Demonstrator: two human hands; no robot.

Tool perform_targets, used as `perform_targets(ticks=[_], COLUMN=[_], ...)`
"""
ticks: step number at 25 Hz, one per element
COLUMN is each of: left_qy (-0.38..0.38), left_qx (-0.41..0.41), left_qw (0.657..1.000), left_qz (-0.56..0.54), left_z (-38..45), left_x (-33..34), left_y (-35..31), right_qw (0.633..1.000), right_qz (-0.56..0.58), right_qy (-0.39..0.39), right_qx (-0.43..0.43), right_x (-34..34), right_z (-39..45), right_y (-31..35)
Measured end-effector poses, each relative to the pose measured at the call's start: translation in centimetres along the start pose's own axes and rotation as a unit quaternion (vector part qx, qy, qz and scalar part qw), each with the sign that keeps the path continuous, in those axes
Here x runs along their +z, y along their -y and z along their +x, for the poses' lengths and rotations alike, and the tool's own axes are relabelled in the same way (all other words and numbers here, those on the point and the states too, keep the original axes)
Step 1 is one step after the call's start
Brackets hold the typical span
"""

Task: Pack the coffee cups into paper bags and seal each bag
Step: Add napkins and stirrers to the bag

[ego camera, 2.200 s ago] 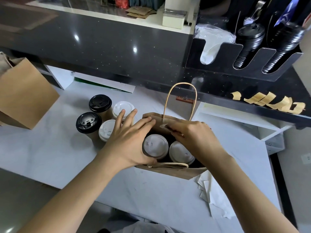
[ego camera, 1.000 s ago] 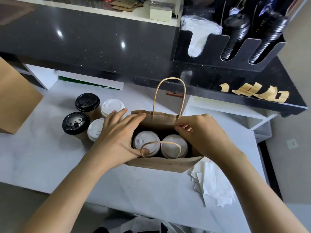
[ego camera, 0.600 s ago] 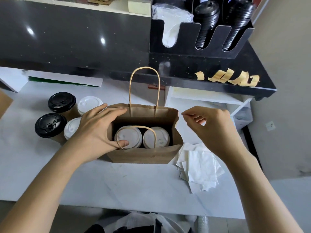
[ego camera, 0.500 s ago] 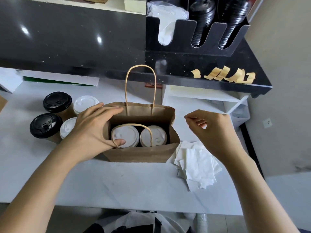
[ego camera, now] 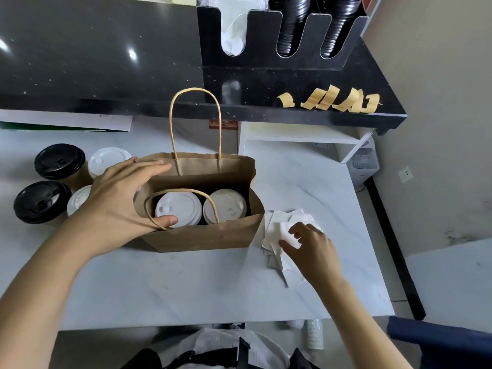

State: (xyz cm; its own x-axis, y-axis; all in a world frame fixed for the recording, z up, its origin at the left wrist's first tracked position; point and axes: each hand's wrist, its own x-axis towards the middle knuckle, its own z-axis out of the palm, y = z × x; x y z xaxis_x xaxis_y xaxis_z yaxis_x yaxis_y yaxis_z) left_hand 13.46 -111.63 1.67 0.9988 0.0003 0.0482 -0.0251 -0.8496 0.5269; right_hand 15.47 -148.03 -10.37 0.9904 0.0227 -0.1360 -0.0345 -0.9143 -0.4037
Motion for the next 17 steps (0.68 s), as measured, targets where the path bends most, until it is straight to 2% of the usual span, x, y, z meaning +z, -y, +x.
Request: perform_targets(ticks=[9, 17], left_qy=[0.001, -0.003], left_qx=[0.015, 0.007], left_qw=[1.000, 1.000], left_qz=[-0.007, 0.002], left_z=[-0.2, -0.5], left_x=[-0.2, -0.1], left_y=[0.0, 0.0], right_qw=[0.999, 0.987], right_qz=[-0.046, 0.114], right_qy=[0.013, -0.008], right_qx=[0.017, 0.115], right_x=[1.6, 1.0], right_z=[-0.8, -0.2], right_y=[-0.4, -1.1])
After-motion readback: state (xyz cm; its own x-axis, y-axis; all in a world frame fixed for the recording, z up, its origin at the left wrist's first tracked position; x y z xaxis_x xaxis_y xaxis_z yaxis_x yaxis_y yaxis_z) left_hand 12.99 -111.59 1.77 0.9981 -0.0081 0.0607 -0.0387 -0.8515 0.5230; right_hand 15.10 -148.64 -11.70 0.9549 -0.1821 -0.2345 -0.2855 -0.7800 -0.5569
